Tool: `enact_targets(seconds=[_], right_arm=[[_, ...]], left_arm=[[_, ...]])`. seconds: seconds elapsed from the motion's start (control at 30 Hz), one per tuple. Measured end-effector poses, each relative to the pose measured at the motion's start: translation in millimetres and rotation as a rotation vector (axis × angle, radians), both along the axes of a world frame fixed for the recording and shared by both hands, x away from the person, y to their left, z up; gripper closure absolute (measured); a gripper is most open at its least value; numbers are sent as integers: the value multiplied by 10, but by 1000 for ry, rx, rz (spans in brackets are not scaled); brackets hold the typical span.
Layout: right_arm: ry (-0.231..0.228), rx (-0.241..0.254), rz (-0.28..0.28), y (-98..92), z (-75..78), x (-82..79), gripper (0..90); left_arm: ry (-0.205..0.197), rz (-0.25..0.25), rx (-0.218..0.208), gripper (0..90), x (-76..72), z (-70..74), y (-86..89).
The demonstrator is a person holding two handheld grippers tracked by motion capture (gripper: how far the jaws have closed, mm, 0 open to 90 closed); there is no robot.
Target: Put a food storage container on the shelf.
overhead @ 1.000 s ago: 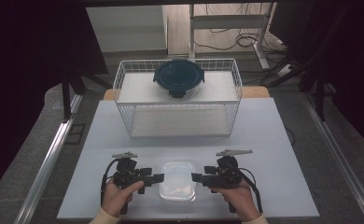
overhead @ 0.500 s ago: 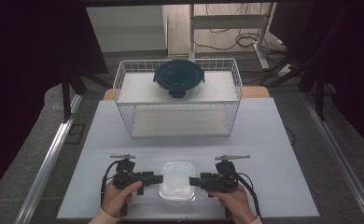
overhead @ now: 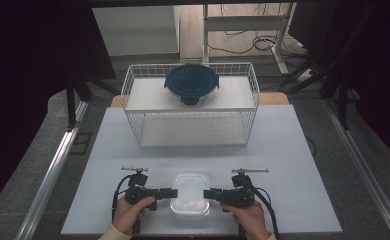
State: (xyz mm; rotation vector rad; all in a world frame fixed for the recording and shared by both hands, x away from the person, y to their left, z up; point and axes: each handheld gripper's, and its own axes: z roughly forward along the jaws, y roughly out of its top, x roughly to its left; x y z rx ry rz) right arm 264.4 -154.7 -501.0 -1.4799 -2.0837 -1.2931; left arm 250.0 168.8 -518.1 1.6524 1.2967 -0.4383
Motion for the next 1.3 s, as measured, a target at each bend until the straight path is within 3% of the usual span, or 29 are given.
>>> enact_targets(seconds=[0.1, 0.3, 0.6, 0.73, 1.3], right_arm=[[16, 16, -9, -18, 2, -10, 672], [-7, 15, 2, -22, 63, -57, 711], [-100, -3, 36, -35, 201, -120, 797], [-130, -21, 40, -24, 229, -143, 797], [-251, -23, 74, -26, 504, -236, 795]], left_arm=[[-4, 2, 1, 682, -24, 22, 15], [-27, -1, 9, 716, -80, 97, 33], [-106, 13, 55, 784, -173, 237, 18], [-121, 19, 79, 785, -198, 254, -7], [-226, 27, 88, 785, -315, 551, 1]])
